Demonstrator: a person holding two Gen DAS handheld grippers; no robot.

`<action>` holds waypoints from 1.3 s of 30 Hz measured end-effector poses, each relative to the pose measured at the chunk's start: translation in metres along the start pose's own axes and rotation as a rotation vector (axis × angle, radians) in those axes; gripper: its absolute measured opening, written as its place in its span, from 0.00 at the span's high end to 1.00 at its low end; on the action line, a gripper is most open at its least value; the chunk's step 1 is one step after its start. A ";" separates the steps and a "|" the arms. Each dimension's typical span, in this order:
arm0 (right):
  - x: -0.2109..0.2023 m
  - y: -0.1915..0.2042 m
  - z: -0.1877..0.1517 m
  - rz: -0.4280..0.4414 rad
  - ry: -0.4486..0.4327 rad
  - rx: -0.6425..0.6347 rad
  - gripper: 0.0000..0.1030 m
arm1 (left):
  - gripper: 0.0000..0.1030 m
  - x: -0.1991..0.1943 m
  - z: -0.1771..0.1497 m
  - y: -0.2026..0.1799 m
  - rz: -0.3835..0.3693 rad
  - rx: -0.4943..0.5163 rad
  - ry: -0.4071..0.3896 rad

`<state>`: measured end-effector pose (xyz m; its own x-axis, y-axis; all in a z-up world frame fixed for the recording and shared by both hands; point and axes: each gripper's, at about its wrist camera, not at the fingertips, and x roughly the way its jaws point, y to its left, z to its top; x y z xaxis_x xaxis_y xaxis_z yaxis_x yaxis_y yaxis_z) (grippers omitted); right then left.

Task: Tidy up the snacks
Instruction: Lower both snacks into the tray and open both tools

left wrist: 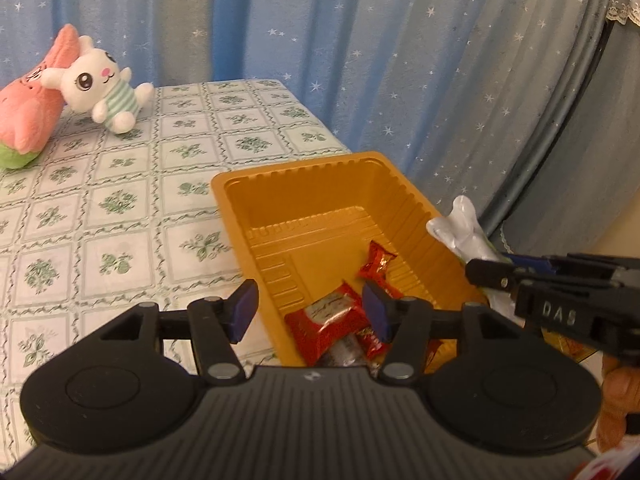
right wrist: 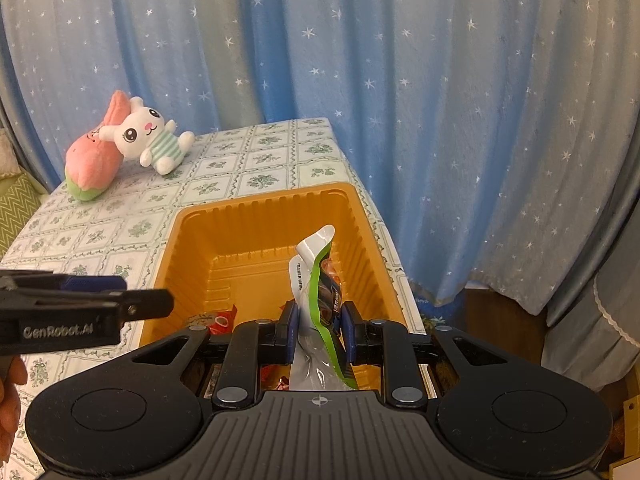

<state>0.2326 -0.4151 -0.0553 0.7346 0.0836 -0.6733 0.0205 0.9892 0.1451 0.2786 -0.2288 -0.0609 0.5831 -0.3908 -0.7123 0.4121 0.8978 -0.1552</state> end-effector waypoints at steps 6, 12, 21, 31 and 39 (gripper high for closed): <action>-0.003 0.004 0.001 0.013 -0.004 -0.001 0.77 | 0.47 -0.005 -0.007 0.002 0.016 0.001 0.011; -0.001 0.007 0.003 0.022 -0.003 0.004 0.77 | 0.46 -0.007 -0.009 0.004 0.023 -0.005 0.010; 0.002 -0.002 0.009 0.091 -0.053 0.090 0.59 | 0.33 -0.013 -0.016 0.009 0.040 -0.005 0.008; -0.018 -0.015 0.004 0.033 -0.053 0.133 0.55 | 0.14 -0.035 -0.034 0.012 0.040 -0.028 -0.009; -0.054 -0.012 -0.005 0.029 -0.067 0.149 0.41 | 0.06 -0.072 -0.045 0.013 0.025 -0.045 -0.037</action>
<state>0.1894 -0.4305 -0.0238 0.7797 0.0987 -0.6184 0.0951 0.9574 0.2727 0.2108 -0.1803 -0.0424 0.6188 -0.3747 -0.6905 0.3658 0.9152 -0.1688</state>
